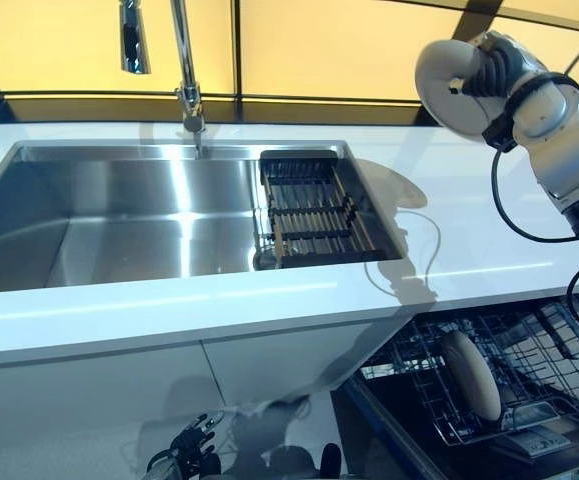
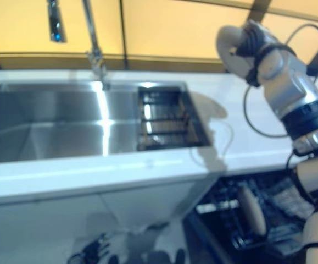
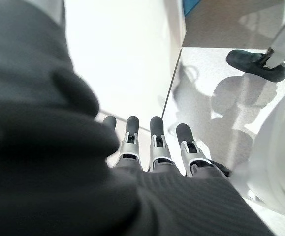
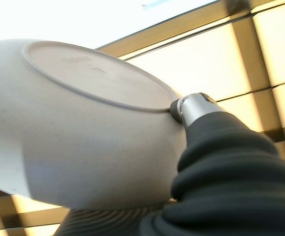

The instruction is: Take plates into dishwasher

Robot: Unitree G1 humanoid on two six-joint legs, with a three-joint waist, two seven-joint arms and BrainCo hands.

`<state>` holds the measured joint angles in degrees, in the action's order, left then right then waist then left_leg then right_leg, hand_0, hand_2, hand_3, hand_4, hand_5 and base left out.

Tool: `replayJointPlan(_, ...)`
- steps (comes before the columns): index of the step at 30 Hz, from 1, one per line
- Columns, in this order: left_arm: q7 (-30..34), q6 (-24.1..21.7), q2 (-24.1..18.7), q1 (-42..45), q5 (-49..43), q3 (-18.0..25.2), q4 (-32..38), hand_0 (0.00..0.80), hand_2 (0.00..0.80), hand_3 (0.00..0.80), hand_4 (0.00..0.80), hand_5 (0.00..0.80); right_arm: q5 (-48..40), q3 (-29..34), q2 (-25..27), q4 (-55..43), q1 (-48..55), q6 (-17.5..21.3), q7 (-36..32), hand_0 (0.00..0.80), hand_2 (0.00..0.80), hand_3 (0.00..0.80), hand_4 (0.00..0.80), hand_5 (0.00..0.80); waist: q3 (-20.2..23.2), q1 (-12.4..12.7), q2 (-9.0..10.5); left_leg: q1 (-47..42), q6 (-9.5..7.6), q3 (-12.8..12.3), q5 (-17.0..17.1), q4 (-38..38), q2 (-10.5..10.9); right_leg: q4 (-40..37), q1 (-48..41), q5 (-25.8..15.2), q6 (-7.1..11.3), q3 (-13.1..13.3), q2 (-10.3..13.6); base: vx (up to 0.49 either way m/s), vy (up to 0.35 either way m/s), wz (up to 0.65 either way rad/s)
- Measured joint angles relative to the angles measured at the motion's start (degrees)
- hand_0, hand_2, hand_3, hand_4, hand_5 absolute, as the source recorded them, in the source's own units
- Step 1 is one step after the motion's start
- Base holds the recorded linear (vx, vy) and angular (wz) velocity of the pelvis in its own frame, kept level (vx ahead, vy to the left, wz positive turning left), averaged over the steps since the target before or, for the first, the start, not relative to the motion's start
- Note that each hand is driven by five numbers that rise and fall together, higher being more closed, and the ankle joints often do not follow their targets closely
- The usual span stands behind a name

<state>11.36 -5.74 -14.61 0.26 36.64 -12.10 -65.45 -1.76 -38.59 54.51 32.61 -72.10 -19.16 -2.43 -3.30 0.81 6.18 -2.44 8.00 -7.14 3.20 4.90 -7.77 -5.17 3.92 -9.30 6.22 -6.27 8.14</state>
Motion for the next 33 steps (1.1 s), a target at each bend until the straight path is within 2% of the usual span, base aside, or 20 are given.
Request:
replayJointPlan(6, 1.39, 0.07, 0.17, 1.11, -2.24, -0.05, -1.13, 0.0, 0.0, 0.0, 0.0, 0.0, -3.67, 2.58, 7.24, 0.87, 3.24, 0.0, -0.35, 0.8, 0.8, 0.8, 0.8, 0.8, 1.62, -2.88, -0.51, -2.17, 0.22, -3.07, -0.7, 0.03, -0.38, 0.0, -0.12, -0.14, -0.1, 3.01, -0.84, 0.042, -0.01, -0.25)
replayJointPlan(10, 2.22, 0.35, 0.06, 1.45, -3.43, -0.07, -1.17, 0.0, 0.0, 0.0, 0.0, 0.0, -5.76, 7.15, 11.68, 1.48, 6.76, 0.15, -0.72, 0.8, 0.8, 0.8, 0.8, 0.8, 1.95, -4.28, -0.51, -3.39, 0.36, -4.81, -1.15, 0.05, -0.61, 0.0, -0.25, -0.24, -0.2, 4.69, -1.34, 0.031, -0.031, -0.23)
replayJointPlan(13, 2.65, 0.4, 0.01, 1.86, -4.62, -0.08, -1.3, 0.0, 0.0, 0.0, 0.0, 0.0, -7.01, 9.42, 13.27, 1.53, 9.65, 0.4, -0.91, 0.8, 0.8, 0.8, 0.8, 0.8, 2.21, -4.94, -0.5, -4.07, 0.54, -6.13, -1.47, 0.23, -0.91, -0.02, -0.22, -0.27, -0.25, 5.8, -1.81, 0.045, -0.043, -0.23)
replayJointPlan(17, 2.85, 0.41, 0.04, 2.29, -5.63, -0.06, -1.39, 0.0, 0.0, 0.0, 0.0, 0.0, -8.17, 13.95, 16.25, 1.38, 15.32, 1.06, -2.27, 0.8, 0.8, 0.8, 0.8, 0.8, 2.55, -7.44, -0.53, -4.63, 0.59, -7.7, -1.77, 0.24, -0.98, -0.02, 0.33, -0.41, -0.3, 7.28, -2.19, 0.052, -0.051, -0.18)
replayJointPlan(22, 3.36, 0.41, 0.0, 2.53, -6.14, -0.01, -1.75, 0.0, 0.0, 0.0, 0.0, 0.0, -8.6, 22.71, 18.03, -0.35, 26.18, 2.29, -4.35, 0.8, 0.8, 0.8, 0.8, 0.8, 2.69, -9.28, -0.63, -4.79, 0.64, -9.53, -2.29, 0.27, -0.99, -0.01, 1.11, -0.39, -0.34, 8.67, -2.4, -0.002, -0.046, -0.17)
replayJointPlan(24, 3.51, 0.43, 0.04, 2.7, -6.14, -0.04, -2.4, 0.0, 0.0, 0.0, 0.0, 0.0, -9.09, 23.91, 18.21, -1.18, 29.37, 2.58, -4.94, 0.8, 0.8, 0.8, 0.8, 0.8, 2.64, -9.93, -0.92, -4.81, 0.64, -10.02, -2.32, 0.26, -0.92, -0.01, 1.45, -0.59, -0.38, 8.93, -2.46, 0.014, -0.041, -0.17)
replayJointPlan(25, 3.59, 0.43, 0.09, 2.62, -6.14, -0.03, -2.53, 0.0, 0.0, 0.0, 0.0, 0.0, -9.18, 24.72, 18.32, -1.49, 30.89, 2.63, -5.19, 0.8, 0.8, 0.8, 0.8, 0.8, 2.69, -11.03, -1.14, -5.07, 0.67, -10.29, -2.42, 0.26, -1.0, -0.01, 1.51, -0.69, -0.23, 9.02, -2.54, 0.028, -0.052, -0.09)
replayJointPlan(30, 3.72, 0.41, 0.11, 2.05, -6.18, 0.0, -2.56, 0.0, 0.0, 0.0, 0.0, 0.0, -9.71, 31.25, 18.14, -4.73, 40.82, 2.91, -7.09, 0.8, 0.8, 0.8, 0.8, 0.8, 1.97, -11.28, -2.49, -4.91, 0.68, -10.94, -2.7, 0.28, -1.04, -0.01, 1.94, -0.71, -0.21, 9.72, -2.76, 0.0, -0.021, -0.08)
replayJointPlan(33, 3.83, 0.41, 0.23, 2.18, -6.16, -0.01, -2.65, 0.0, 0.0, 0.0, 0.0, 0.0, -8.94, 33.63, 15.86, -7.81, 45.02, 3.3, -7.15, 0.8, 0.8, 0.8, 0.8, 0.8, 1.14, -11.89, -3.18, -4.91, 0.69, -11.49, -2.72, 0.27, -0.95, -0.01, 2.5, -0.86, -0.14, 10.34, -2.84, -0.046, 0.007, -0.1)
